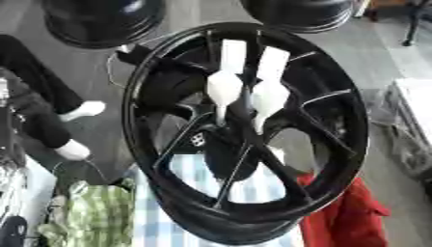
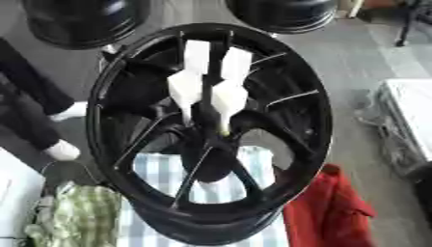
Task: Pull the pin out of the wheel hub.
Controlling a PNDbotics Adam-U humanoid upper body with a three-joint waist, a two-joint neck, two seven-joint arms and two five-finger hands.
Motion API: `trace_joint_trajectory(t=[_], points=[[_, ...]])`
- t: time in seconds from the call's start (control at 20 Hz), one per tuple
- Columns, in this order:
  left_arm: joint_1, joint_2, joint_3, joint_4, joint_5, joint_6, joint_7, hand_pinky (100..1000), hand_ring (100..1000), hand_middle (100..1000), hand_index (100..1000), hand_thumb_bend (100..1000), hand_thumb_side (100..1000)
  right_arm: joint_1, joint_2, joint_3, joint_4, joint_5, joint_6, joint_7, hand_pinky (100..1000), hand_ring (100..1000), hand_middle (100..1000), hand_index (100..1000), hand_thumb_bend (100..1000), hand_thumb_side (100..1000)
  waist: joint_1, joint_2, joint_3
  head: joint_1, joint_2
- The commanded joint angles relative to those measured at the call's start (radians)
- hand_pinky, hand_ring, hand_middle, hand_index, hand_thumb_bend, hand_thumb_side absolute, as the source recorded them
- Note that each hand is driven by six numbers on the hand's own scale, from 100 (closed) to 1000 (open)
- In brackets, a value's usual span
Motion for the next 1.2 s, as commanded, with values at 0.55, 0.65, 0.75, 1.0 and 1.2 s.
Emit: trace_joint_trajectory(t=[0.55, 0.65, 0.75, 1.0, 1.2], points=[[-0.008, 0.020, 0.009, -0.023, -0.006, -0.011, 0.003, 727, 715, 676, 737, 251, 768, -0.009, -0.036, -0.008, -0.014, -0.004, -0.005, 0.007, 914, 772, 778, 805, 100, 375, 0.001, -0.013, -0.003, -0.002, -0.005], [-0.007, 0.020, 0.009, -0.024, -0.006, -0.012, 0.004, 727, 715, 676, 737, 252, 768, -0.008, -0.037, -0.008, -0.016, -0.003, -0.008, 0.011, 913, 772, 778, 805, 100, 373, 0.001, -0.013, -0.003, -0.003, -0.004], [-0.007, 0.020, 0.009, -0.023, -0.006, -0.012, 0.004, 727, 714, 676, 737, 250, 768, -0.008, -0.039, -0.004, -0.020, -0.002, -0.013, 0.021, 912, 773, 778, 805, 100, 371, 0.001, -0.013, -0.002, -0.002, -0.005], [-0.007, 0.020, 0.009, -0.024, -0.007, -0.011, 0.003, 727, 714, 676, 736, 249, 768, -0.014, -0.040, 0.003, -0.027, 0.003, -0.019, 0.043, 911, 773, 778, 805, 100, 369, 0.000, -0.013, -0.002, -0.002, -0.005], [-0.007, 0.020, 0.008, -0.024, -0.007, -0.011, 0.002, 726, 714, 675, 736, 249, 768, -0.017, -0.044, 0.011, -0.034, 0.009, -0.023, 0.061, 910, 774, 778, 807, 100, 368, -0.001, -0.013, -0.001, -0.002, -0.004]])
